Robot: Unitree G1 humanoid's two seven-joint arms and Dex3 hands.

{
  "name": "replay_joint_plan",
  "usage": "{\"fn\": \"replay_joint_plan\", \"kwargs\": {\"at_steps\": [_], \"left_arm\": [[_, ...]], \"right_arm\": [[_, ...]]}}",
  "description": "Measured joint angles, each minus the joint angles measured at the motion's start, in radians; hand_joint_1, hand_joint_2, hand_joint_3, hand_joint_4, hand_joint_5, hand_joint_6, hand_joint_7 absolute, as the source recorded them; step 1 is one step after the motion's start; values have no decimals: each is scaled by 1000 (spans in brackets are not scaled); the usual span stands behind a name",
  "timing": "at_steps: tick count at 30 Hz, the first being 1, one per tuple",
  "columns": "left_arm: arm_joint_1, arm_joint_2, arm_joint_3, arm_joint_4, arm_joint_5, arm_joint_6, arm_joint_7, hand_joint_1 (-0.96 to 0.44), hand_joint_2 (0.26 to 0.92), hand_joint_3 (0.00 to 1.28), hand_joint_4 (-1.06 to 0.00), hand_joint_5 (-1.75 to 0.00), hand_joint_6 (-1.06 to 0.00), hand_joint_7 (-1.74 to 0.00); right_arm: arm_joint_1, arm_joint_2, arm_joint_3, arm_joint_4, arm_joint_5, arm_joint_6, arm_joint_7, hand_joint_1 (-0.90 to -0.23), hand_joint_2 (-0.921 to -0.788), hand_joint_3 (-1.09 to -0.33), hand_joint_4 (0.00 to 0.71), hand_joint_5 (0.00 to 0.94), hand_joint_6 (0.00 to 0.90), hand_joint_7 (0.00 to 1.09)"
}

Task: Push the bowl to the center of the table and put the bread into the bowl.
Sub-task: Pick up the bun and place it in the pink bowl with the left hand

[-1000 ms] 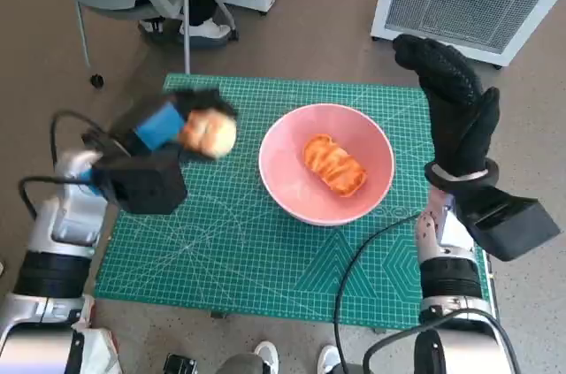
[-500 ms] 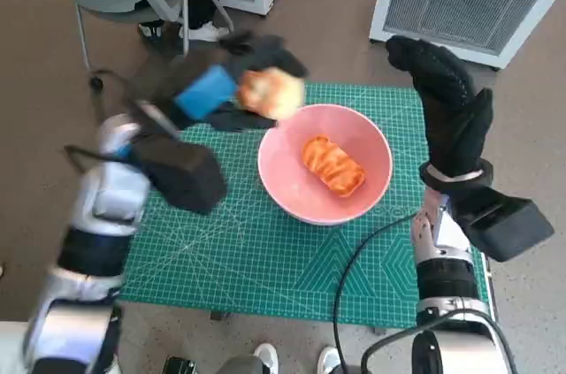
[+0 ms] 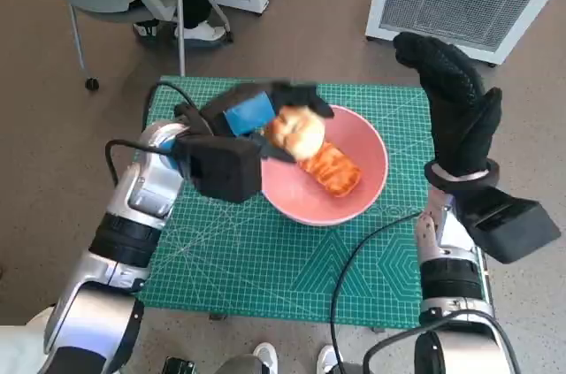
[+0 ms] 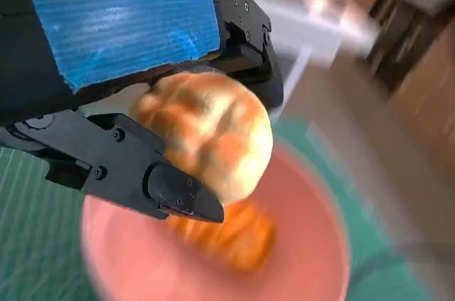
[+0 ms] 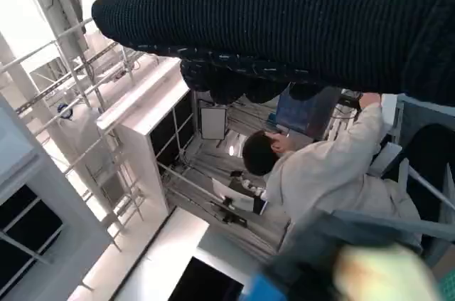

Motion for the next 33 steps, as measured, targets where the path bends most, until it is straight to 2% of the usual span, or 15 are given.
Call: {"fn": "replay_joint_plan", "kwargs": {"at_steps": [5,17,23,28,33], "left_arm": [[0,0,3,-1,0,-6,-6,-445,920,34,-9,-2,-163,-22],[23,-18,61,15,-57,-142,91,-507,921,80,1,1,-161,-17],[42,-43,136,16,-137,-199,149,-456,921,137,-97,-39,-248,-60],[71,-94,216,8,-219,-275,240,-417,921,242,-212,-68,-326,-97],[120,-168,274,-31,-309,-325,307,-411,921,293,-262,-74,-345,-112]], "right_arm": [[2,-1,-2,-1,0,-2,-3,-629,-921,-718,382,1,224,322],[1,-5,-4,2,-2,-24,-16,-605,-921,-742,383,1,217,318],[-2,-9,-6,2,-1,-25,-20,-594,-921,-747,383,1,214,316],[-7,-11,-6,-4,3,-17,-20,-588,-921,-749,385,2,218,316],[-14,-12,-6,-22,7,3,-20,-586,-921,-754,386,2,222,316]]}}
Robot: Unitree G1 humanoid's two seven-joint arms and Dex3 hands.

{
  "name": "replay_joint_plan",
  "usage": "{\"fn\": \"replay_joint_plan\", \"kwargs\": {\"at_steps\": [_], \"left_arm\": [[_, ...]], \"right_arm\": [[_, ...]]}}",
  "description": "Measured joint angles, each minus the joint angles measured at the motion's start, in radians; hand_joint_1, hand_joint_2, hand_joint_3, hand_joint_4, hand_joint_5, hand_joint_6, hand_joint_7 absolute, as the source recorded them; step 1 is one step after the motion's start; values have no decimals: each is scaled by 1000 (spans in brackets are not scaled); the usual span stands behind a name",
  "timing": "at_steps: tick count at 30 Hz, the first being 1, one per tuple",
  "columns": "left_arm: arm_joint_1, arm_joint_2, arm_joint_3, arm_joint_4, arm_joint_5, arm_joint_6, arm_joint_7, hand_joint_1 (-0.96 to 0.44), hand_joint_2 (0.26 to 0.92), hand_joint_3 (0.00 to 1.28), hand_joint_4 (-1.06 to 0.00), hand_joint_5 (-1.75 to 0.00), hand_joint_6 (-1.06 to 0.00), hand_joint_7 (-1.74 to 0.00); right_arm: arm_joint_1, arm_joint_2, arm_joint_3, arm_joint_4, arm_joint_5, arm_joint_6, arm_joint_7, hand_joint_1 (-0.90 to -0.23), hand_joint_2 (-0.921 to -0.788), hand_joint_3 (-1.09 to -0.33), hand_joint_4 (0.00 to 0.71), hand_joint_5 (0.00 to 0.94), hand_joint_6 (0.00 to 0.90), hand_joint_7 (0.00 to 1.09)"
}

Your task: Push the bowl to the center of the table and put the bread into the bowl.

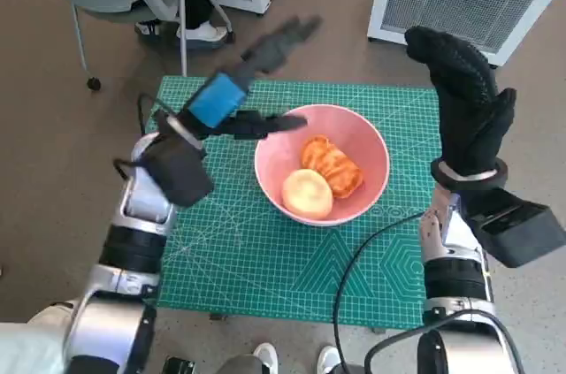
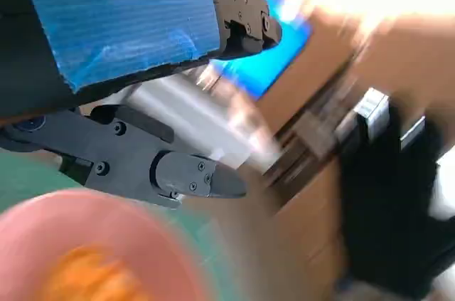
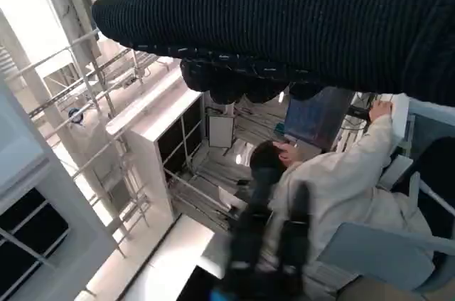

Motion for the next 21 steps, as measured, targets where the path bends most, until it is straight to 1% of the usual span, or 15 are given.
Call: {"fn": "replay_joint_plan", "kwargs": {"at_steps": [4,5,7,8,11,14,21], "left_arm": [[37,-48,21,-44,-60,-5,18,-391,921,328,-265,-64,-329,-121],[46,-58,25,-56,-70,-5,20,-393,921,334,-264,-57,-314,-146],[64,-72,31,-87,-90,0,26,-399,921,357,-260,-28,-171,-403],[72,-78,34,-104,-97,5,28,-401,921,366,-258,-20,-113,-505],[97,-87,38,-159,-119,29,29,-409,921,378,-251,-7,-38,-628],[116,-94,41,-202,-131,50,36,-416,921,393,-249,-3,-12,-665],[146,-125,41,-249,-167,79,35,-450,921,407,-241,0,0,-676]], "right_arm": [[-6,0,0,-18,2,17,0,-585,-921,-757,387,2,225,316],[-8,0,0,-22,3,22,0,-585,-921,-758,387,2,226,316],[-12,-1,0,-32,5,35,-1,-584,-921,-759,388,2,229,317],[-12,-1,0,-38,5,41,-1,-584,-921,-759,388,2,230,317],[-13,-1,0,-61,4,59,-7,-582,-921,-761,388,2,231,317],[-13,-1,0,-84,3,75,-19,-583,-921,-763,388,2,232,317],[-14,0,6,-139,-7,109,-51,-578,-921,-766,389,2,231,318]]}}
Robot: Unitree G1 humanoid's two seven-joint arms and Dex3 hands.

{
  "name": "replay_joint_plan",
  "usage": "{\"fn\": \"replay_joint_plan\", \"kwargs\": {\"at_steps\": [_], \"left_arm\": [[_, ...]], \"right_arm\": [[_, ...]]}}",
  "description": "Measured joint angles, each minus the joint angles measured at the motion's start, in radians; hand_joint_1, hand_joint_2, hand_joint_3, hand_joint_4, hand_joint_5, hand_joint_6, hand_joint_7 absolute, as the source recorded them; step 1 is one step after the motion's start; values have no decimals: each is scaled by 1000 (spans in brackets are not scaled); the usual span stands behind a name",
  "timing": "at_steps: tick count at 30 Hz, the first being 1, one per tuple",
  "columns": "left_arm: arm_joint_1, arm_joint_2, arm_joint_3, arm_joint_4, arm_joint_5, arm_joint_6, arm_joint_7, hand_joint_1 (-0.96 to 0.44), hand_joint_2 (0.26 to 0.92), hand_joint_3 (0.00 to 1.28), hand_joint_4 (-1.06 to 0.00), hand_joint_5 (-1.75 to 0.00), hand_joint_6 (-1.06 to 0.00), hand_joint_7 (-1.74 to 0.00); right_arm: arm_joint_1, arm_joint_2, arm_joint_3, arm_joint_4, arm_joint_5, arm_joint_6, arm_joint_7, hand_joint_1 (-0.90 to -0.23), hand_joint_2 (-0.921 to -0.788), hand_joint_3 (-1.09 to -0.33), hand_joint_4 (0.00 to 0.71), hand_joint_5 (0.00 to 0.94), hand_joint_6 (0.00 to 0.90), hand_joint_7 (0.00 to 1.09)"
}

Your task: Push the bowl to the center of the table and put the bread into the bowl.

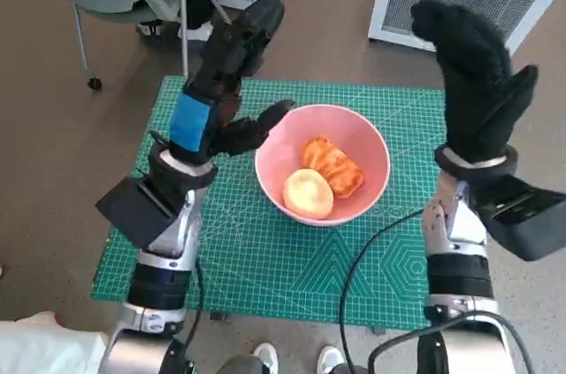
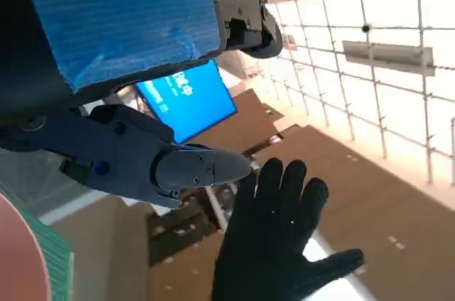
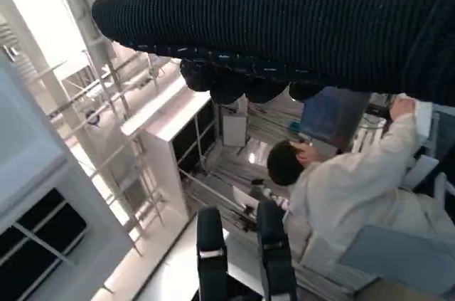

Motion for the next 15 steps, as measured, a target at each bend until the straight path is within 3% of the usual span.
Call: {"fn": "replay_joint_plan", "kwargs": {"at_steps": [15], "left_arm": [[11,-24,13,-24,-67,33,-23,-468,921,428,-231,0,1,-668]], "right_arm": [[0,-11,5,-45,-38,14,-34,-568,-921,-764,385,0,240,328]]}}
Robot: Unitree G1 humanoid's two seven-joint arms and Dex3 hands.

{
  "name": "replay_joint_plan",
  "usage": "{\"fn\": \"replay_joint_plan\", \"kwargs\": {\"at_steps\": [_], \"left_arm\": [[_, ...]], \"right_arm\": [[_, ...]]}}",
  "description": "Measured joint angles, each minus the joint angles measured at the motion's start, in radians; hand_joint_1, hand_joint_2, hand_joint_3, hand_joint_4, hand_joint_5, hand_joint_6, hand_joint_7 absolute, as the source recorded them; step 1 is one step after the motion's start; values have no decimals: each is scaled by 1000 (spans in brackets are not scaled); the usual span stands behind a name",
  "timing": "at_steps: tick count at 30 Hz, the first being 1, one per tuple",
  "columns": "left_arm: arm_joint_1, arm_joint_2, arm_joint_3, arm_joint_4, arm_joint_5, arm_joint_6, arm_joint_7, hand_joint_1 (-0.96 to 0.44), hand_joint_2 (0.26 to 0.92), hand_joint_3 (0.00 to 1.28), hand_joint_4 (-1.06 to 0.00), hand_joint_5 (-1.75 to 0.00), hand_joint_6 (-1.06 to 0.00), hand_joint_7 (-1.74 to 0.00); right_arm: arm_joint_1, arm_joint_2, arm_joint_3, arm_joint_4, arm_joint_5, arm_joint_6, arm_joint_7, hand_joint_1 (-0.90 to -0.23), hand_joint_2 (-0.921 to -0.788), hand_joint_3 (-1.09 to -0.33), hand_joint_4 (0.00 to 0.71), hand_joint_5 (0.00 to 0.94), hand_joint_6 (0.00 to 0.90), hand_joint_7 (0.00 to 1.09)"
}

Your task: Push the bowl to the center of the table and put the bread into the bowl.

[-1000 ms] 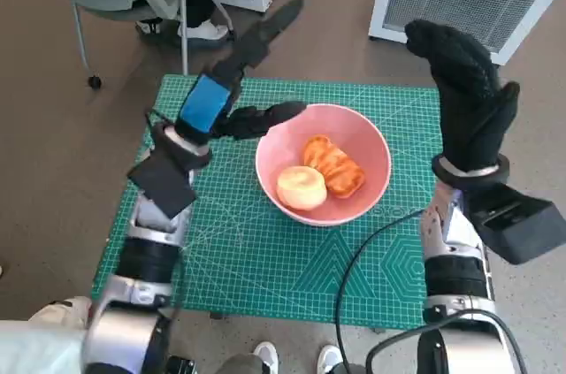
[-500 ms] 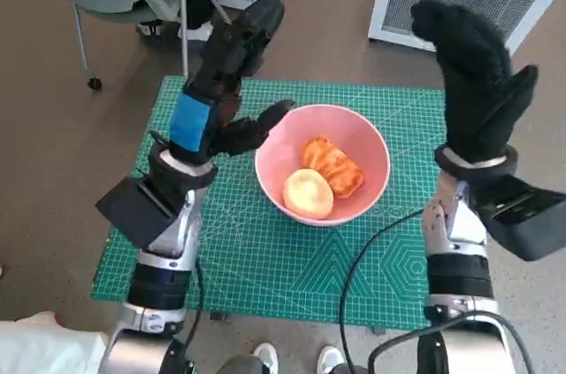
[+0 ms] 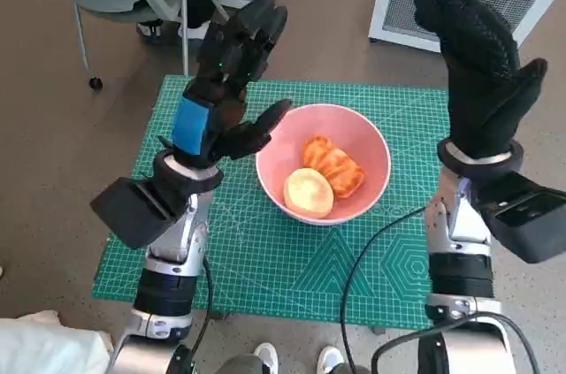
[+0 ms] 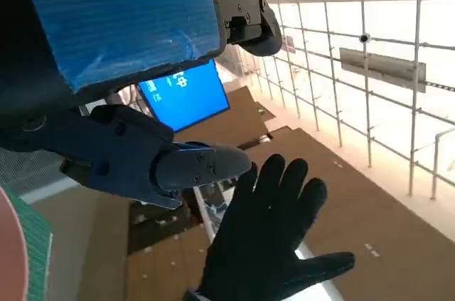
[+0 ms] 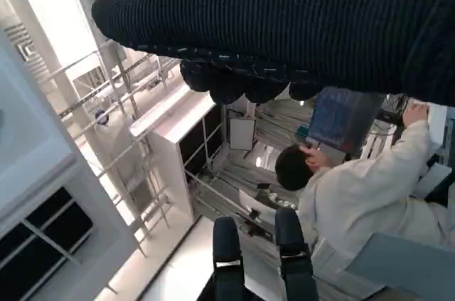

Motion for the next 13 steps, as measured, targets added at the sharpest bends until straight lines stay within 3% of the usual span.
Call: {"fn": "replay_joint_plan", "kwargs": {"at_steps": [13], "left_arm": [[0,-4,12,-2,-12,13,-12,-433,921,440,-202,0,1,-651]], "right_arm": [[0,-17,8,-25,-38,9,-20,-574,-921,-762,384,0,240,334]]}}
